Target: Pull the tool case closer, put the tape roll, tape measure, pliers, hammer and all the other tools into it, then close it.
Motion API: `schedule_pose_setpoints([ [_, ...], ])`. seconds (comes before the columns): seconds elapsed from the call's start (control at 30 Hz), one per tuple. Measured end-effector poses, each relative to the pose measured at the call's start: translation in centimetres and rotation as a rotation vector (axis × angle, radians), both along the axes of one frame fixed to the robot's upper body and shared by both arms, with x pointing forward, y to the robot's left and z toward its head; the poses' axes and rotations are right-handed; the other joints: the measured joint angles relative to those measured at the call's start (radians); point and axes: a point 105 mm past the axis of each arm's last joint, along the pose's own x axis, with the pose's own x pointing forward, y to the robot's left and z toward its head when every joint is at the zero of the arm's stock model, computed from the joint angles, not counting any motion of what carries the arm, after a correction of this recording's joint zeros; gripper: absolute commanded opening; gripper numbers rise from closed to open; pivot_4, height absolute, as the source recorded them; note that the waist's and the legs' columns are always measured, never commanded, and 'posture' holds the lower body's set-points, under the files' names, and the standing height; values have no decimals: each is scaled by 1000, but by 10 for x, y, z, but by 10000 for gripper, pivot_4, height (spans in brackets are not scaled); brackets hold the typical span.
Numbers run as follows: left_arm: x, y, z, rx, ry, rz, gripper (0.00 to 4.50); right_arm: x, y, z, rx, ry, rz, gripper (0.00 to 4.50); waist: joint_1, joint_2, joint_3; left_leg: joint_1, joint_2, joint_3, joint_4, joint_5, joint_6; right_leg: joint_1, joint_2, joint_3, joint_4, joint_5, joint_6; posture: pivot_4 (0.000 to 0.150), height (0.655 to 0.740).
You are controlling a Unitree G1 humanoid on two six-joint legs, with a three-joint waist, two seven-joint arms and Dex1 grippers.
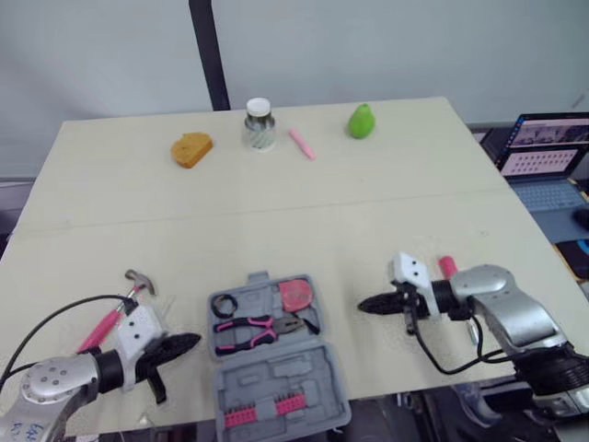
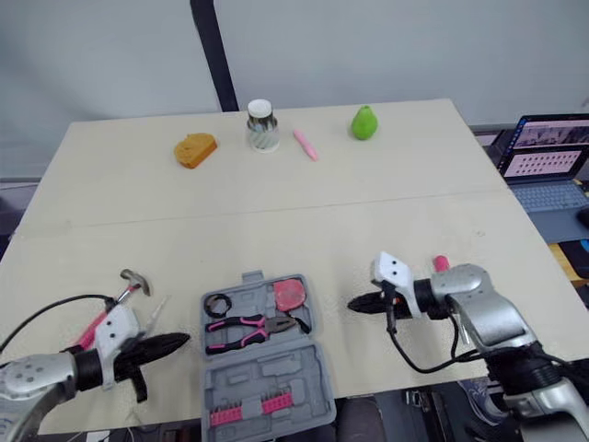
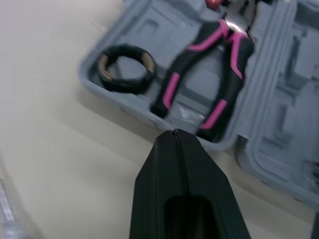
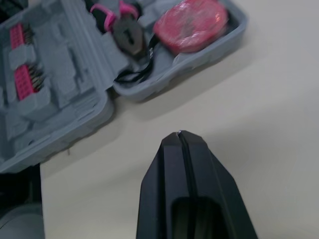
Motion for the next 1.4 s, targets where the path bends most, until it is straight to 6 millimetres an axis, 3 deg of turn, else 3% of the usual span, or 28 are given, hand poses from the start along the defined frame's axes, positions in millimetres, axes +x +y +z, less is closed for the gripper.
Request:
schedule_pose_setpoints([
  [0.2,-10,-5,-15,12,82,-22,487,-9,19,-17,-29,22,74,100,1,0,0,0,0,0,0,0,0,0,0,0,0,0,0,1500,7400],
  [0.37,-15,-14,-24,17,121,-51,487,-12,30,-20,-28,23,107,100,3,0,0,0,0,0,0,0,0,0,0,0,0,0,0,1500,7400],
  [0.67,-1,-31,-31,-15,68,-68,487,-15,43,-24,-17,20,136,100,10,0,0,0,0,0,0,1,0,0,0,0,1,0,0,1500,7400],
  [1.4,14,-39,-32,-47,37,-67,487,-5,41,-42,-44,41,75,100,30,1,-1,5,-2,0,0,1,0,3,-2,2,0,0,0,1500,7400],
])
